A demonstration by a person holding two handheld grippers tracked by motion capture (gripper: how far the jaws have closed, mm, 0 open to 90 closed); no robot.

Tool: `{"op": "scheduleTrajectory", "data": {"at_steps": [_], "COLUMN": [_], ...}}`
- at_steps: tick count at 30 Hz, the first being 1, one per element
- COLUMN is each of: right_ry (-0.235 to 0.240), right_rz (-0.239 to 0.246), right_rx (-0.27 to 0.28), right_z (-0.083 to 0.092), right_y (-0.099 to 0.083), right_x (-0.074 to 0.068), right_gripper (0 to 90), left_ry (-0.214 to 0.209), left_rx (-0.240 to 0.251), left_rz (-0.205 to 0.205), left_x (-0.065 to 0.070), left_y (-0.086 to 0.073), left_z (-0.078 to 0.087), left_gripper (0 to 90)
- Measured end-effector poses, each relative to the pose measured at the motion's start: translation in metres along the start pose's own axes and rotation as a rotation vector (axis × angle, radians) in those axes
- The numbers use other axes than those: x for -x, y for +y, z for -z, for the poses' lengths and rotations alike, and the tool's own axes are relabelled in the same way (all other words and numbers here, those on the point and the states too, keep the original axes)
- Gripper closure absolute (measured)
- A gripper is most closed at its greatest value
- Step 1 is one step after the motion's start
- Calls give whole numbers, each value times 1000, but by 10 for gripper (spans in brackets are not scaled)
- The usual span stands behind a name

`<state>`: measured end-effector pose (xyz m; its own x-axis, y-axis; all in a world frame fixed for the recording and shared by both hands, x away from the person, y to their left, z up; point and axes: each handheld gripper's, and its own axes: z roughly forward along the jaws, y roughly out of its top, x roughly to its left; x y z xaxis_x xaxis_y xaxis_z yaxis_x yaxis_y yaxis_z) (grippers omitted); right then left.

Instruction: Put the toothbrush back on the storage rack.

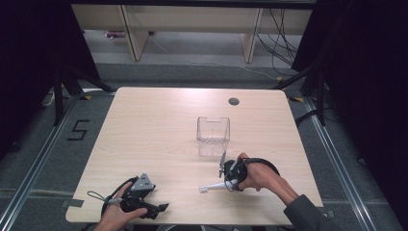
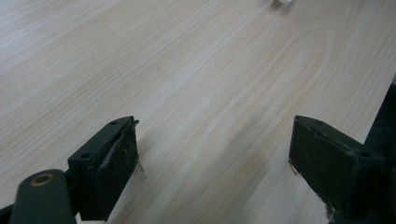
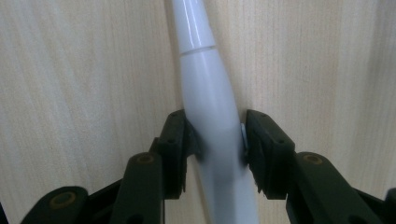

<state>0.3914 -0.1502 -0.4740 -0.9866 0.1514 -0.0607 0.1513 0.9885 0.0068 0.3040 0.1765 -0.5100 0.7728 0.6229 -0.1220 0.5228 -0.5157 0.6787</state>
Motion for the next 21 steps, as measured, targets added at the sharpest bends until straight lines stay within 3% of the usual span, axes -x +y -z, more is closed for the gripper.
{"op": "scheduleTrajectory", "data": {"at_steps": [1,4,10,12,17,18,19,21], "right_ry": [-1,14,17,7,5,-7,19,6], "right_rz": [19,-25,-23,28,31,68,-7,0], "right_rx": [8,-5,-15,-9,-17,-14,-47,-51], "right_z": [0,1,1,-1,0,-1,1,1], "right_y": [0,1,2,2,5,5,6,7], "right_x": [1,-2,-3,0,-1,2,-3,-4], "right_gripper": [613,623,636,638,644,645,646,648], "left_ry": [-7,-5,-6,-6,3,3,4,-5], "left_rx": [10,8,9,9,1,0,0,10], "left_rz": [13,13,13,13,5,3,2,12], "left_x": [1,1,1,1,0,0,0,1], "left_y": [0,0,0,0,0,0,0,0], "left_z": [0,-1,-1,0,0,0,0,0], "left_gripper": [149,149,149,149,149,149,149,149]}}
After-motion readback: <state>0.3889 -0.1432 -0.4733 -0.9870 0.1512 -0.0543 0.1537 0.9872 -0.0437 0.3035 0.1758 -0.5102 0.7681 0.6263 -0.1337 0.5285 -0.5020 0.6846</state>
